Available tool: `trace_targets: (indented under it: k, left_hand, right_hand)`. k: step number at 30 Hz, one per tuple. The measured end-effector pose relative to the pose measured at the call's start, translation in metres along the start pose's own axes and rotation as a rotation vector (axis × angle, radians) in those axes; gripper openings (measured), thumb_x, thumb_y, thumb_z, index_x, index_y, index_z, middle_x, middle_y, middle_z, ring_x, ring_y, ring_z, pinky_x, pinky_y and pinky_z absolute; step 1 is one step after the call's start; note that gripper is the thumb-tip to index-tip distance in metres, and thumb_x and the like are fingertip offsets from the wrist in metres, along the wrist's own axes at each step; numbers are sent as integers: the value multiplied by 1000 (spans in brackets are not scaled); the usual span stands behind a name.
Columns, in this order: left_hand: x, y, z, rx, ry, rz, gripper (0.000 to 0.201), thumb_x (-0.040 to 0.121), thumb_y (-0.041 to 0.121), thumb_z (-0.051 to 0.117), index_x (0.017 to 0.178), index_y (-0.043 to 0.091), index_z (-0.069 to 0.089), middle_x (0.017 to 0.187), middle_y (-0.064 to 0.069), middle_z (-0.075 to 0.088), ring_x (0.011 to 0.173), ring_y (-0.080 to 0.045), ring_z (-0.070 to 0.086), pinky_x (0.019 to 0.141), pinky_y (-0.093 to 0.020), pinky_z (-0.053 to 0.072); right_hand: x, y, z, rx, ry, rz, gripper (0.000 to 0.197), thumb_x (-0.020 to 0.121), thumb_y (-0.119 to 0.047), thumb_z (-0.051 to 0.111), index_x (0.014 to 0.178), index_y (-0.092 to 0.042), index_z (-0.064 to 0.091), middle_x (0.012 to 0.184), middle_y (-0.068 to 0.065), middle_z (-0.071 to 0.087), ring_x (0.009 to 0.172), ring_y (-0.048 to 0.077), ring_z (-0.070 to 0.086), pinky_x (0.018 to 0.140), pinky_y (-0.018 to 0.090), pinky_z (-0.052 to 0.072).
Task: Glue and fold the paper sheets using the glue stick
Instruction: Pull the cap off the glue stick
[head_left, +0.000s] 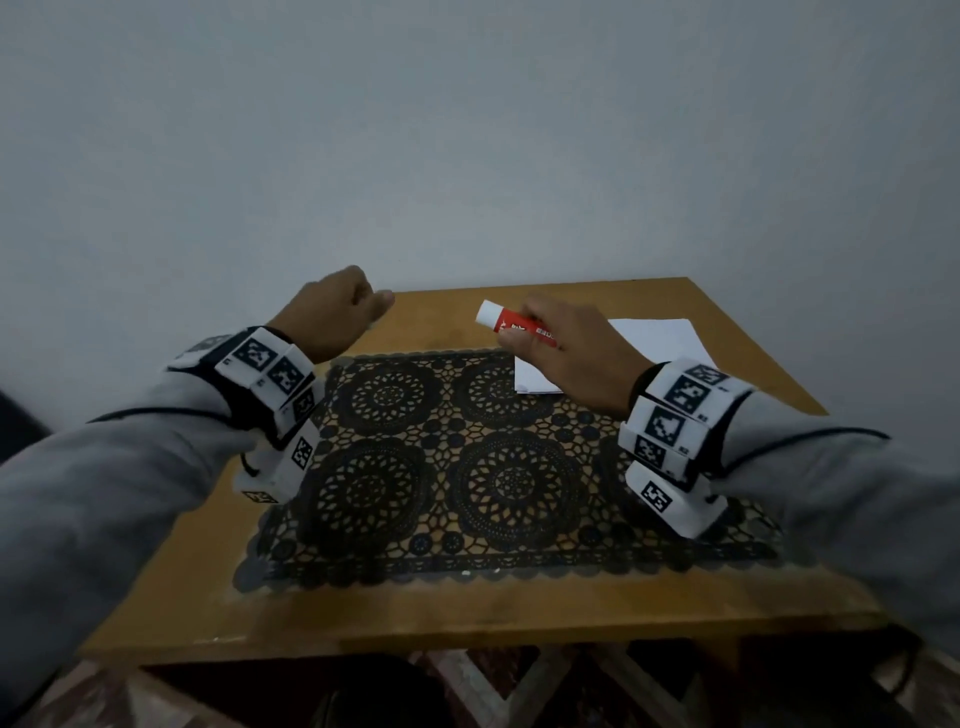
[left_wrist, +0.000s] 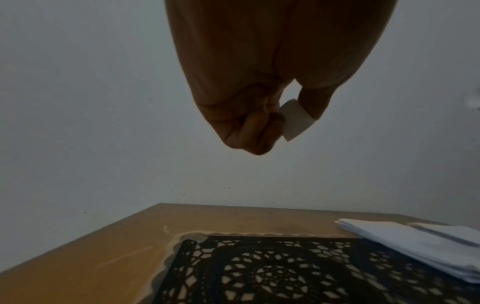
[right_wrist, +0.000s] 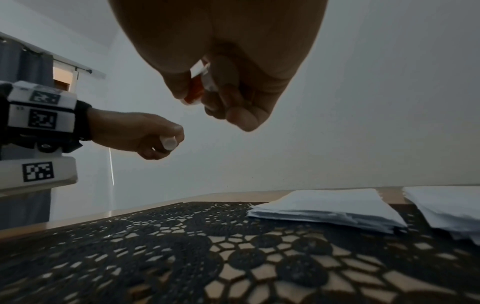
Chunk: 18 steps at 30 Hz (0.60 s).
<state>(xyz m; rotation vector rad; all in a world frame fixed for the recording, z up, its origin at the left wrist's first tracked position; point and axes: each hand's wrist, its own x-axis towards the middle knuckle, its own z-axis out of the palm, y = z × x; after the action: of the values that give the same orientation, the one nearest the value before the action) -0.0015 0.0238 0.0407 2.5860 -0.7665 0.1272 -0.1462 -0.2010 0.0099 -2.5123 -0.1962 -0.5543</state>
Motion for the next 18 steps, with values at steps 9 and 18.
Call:
trace_targets:
  k: [9, 18]
  left_hand:
    - [32, -27, 21, 174, -80, -42, 23, 96, 26, 54, 108, 7, 50, 98, -11, 57, 86, -26, 50, 70, -31, 36]
    - [71, -65, 42, 328, -108, 16, 16, 85, 15, 66, 100, 9, 64, 105, -12, 64, 95, -27, 57, 75, -28, 40]
  right_hand:
    - [15, 16, -10, -3, 37, 30, 26, 96, -42, 51, 95, -16, 52, 76, -9, 53, 65, 6, 47, 57, 18, 34]
    - [22, 29, -6, 54, 44, 12, 23, 94, -42, 53, 92, -20, 54, 77, -12, 53, 65, 3, 48, 56, 11, 33]
